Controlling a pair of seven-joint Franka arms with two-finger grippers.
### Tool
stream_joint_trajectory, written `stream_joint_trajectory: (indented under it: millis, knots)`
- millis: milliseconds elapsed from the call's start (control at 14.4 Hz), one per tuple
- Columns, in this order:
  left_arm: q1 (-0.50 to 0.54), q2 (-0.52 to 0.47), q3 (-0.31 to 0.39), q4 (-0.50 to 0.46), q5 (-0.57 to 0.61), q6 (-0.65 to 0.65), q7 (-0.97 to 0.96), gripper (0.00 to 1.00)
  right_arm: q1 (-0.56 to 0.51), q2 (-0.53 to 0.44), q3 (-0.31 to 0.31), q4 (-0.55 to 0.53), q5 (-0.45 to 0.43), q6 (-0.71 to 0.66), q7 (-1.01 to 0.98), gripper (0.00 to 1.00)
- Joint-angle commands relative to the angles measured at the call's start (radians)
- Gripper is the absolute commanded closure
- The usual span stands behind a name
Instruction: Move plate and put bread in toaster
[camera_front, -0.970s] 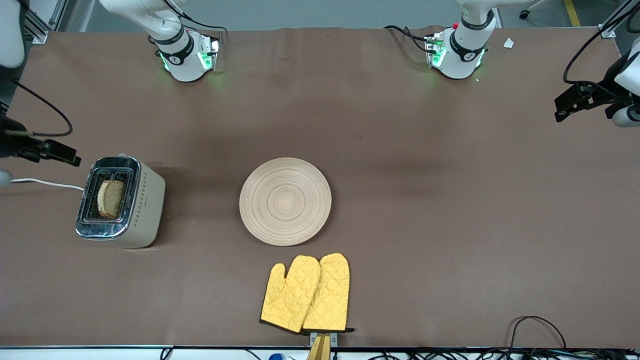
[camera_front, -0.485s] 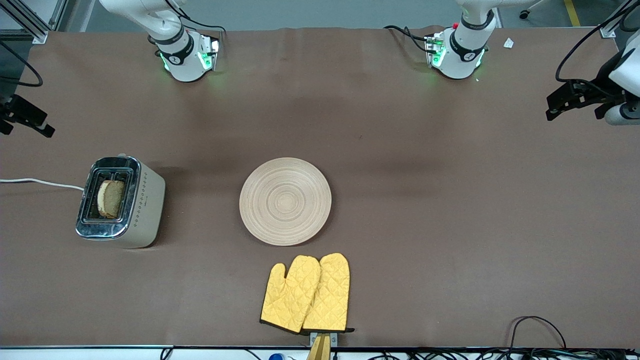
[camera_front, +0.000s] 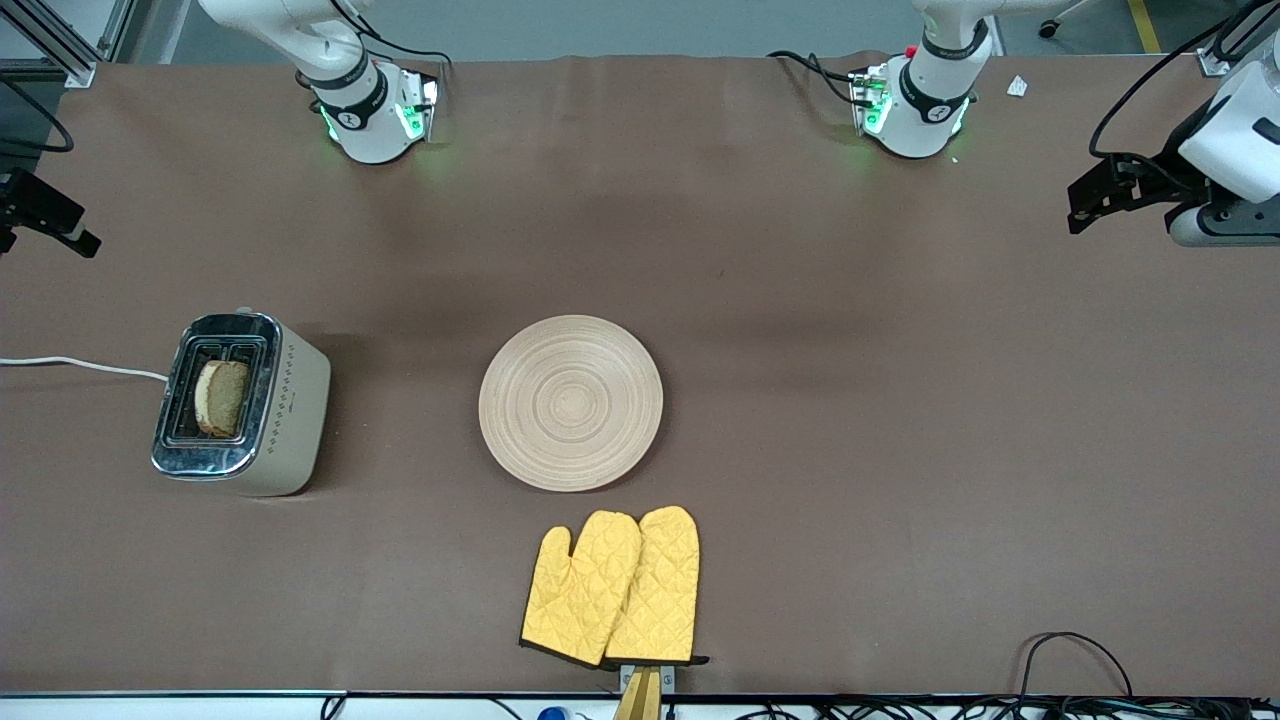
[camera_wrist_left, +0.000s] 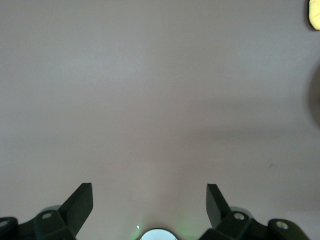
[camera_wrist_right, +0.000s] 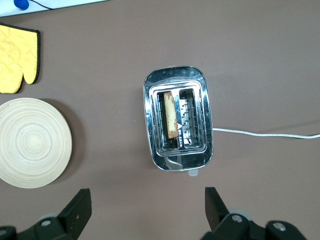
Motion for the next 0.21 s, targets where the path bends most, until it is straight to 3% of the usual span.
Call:
stream_joint_trajectory:
  millis: [0, 139]
  knots:
    - [-0.001, 0.018, -0.001, 0.031, -0.013, 0.012, 0.001, 0.00, -0.006, -0.009, 0.009, 0.031, -0.003, -0.018, 0.006, 0.00]
    - [-0.004, 0.018, -0.001, 0.033, -0.010, 0.012, 0.005, 0.00, -0.006, -0.009, 0.008, 0.030, -0.003, -0.028, 0.003, 0.00]
